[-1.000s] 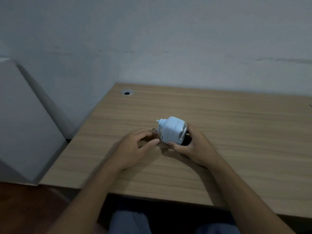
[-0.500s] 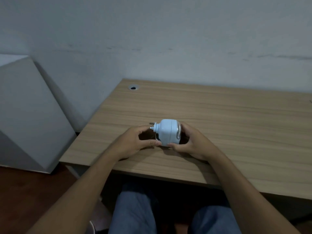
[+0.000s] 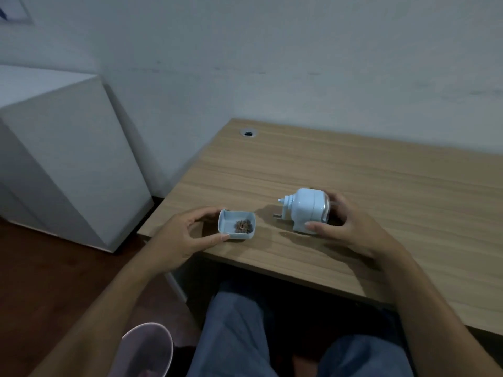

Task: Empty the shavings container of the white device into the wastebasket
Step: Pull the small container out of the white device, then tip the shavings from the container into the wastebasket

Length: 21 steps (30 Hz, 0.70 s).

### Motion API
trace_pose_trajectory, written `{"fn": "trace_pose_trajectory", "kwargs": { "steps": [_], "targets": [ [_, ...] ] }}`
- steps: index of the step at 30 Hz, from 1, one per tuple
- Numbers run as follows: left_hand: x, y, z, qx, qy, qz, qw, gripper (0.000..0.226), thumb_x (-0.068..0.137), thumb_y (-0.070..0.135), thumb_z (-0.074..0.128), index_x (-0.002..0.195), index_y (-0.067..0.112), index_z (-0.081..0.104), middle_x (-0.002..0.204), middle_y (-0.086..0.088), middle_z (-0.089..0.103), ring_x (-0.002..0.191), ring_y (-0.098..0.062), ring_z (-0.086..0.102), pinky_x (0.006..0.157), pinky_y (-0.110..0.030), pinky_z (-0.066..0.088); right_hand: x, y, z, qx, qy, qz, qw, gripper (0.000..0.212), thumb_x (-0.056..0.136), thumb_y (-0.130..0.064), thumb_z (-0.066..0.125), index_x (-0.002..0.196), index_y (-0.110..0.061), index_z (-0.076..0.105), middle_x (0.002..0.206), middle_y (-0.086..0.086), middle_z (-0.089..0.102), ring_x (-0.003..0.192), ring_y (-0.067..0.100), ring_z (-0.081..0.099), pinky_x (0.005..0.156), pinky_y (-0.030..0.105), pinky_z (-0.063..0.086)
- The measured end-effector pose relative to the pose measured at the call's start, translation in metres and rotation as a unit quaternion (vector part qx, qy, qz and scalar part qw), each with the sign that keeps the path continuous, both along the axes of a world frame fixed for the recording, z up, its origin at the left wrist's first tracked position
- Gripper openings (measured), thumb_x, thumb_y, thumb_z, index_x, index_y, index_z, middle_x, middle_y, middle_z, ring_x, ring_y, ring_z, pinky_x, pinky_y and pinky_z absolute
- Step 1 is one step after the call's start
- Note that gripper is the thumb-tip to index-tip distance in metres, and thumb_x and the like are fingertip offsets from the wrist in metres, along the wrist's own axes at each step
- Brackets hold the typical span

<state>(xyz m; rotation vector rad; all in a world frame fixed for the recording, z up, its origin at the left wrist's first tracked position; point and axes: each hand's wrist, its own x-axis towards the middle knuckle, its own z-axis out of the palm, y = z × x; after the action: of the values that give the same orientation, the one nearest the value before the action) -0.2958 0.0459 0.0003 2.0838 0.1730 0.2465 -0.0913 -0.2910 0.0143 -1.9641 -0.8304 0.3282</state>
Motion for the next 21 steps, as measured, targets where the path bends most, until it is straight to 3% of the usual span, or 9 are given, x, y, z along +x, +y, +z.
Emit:
{"fn": "trace_pose_trajectory", "kwargs": {
  "steps": [2, 3, 5, 7, 10, 13, 17, 21],
  "targets": [
    [-0.011, 0.006, -0.002, -0.033, -0.014, 0.014, 0.999, 0.059, 0.08, 0.031, 0.092, 0.137, 0.029, 0.075, 0.134, 0.02, 0.081, 0.13, -0.002, 0.073, 0.119, -0.023, 0.053, -0.002, 0.004, 0.017, 0.056, 0.067, -0.003, 0.996, 0.11, 0.065, -0.056, 0.1, 0.158, -0.022, 0.053, 0.15, -0.007, 0.071, 0.136, 0.006, 0.07, 0.114, 0.026, 0.056],
    [-0.017, 0.007, 0.0, -0.041, -0.018, 0.019, 0.999, 0.057, 0.08, 0.027, 0.091, 0.134, 0.03, 0.075, 0.131, 0.023, 0.081, 0.128, -0.002, 0.074, 0.115, -0.018, 0.054, -0.004, 0.007, 0.027, 0.072, 0.058, -0.006, 0.996, 0.117, 0.061, -0.064, 0.1, 0.159, -0.022, 0.053, 0.153, -0.006, 0.069, 0.141, 0.006, 0.067, 0.117, 0.028, 0.055],
    [-0.027, 0.013, 0.004, -0.057, -0.023, 0.026, 0.998, 0.055, 0.081, 0.024, 0.092, 0.133, 0.033, 0.076, 0.131, 0.02, 0.082, 0.125, -0.003, 0.076, 0.111, -0.016, 0.055, -0.008, 0.018, 0.049, 0.061, -0.003, 0.003, 0.998, 0.109, 0.065, -0.075, 0.092, 0.157, -0.029, 0.056, 0.156, -0.013, 0.066, 0.15, 0.003, 0.058, 0.126, 0.039, 0.048],
    [-0.035, 0.018, 0.008, -0.074, -0.04, 0.036, 0.996, 0.052, 0.085, 0.031, 0.097, 0.133, 0.037, 0.079, 0.135, 0.008, 0.081, 0.126, -0.008, 0.076, 0.115, -0.029, 0.057, -0.018, 0.033, 0.075, 0.028, -0.066, 0.017, 0.997, 0.092, 0.073, -0.077, 0.086, 0.153, -0.04, 0.058, 0.157, -0.024, 0.061, 0.152, 0.003, 0.053, 0.128, 0.041, 0.044],
    [-0.047, 0.023, 0.016, -0.086, -0.069, 0.049, 0.993, 0.053, 0.083, 0.037, 0.097, 0.133, 0.043, 0.08, 0.14, 0.0, 0.079, 0.134, -0.021, 0.074, 0.12, -0.046, 0.054, -0.044, 0.068, 0.104, 0.002, -0.09, 0.055, 0.994, 0.073, 0.08, -0.065, 0.085, 0.147, -0.049, 0.061, 0.154, -0.032, 0.06, 0.147, 0.001, 0.057, 0.123, 0.03, 0.048],
    [-0.065, 0.028, 0.024, -0.084, -0.092, 0.062, 0.99, 0.05, 0.088, 0.025, 0.092, 0.13, 0.05, 0.08, 0.14, 0.002, 0.08, 0.136, -0.023, 0.074, 0.121, -0.047, 0.056, -0.079, 0.112, 0.107, -0.016, -0.111, 0.143, 0.983, 0.066, 0.086, -0.054, 0.086, 0.147, -0.037, 0.066, 0.147, -0.023, 0.068, 0.139, -0.004, 0.064, 0.12, 0.027, 0.052],
    [-0.1, 0.05, 0.021, -0.075, -0.1, 0.094, 0.988, 0.053, 0.092, 0.018, 0.086, 0.14, 0.039, 0.076, 0.143, 0.0, 0.079, 0.139, -0.024, 0.071, 0.124, -0.054, 0.049, -0.114, 0.172, 0.074, -0.036, -0.109, 0.226, 0.967, 0.064, 0.092, -0.04, 0.088, 0.15, -0.027, 0.064, 0.144, -0.017, 0.07, 0.129, -0.002, 0.07, 0.111, 0.018, 0.056],
    [-0.15, 0.075, 0.003, -0.064, -0.073, 0.158, 0.983, 0.054, 0.091, 0.024, 0.088, 0.142, 0.039, 0.075, 0.142, 0.003, 0.079, 0.138, -0.024, 0.072, 0.124, -0.058, 0.05, -0.145, 0.226, 0.027, -0.006, -0.029, 0.264, 0.964, 0.061, 0.094, -0.024, 0.088, 0.15, -0.022, 0.063, 0.138, -0.009, 0.074, 0.123, 0.008, 0.075, 0.107, 0.027, 0.062]
  ]
}}
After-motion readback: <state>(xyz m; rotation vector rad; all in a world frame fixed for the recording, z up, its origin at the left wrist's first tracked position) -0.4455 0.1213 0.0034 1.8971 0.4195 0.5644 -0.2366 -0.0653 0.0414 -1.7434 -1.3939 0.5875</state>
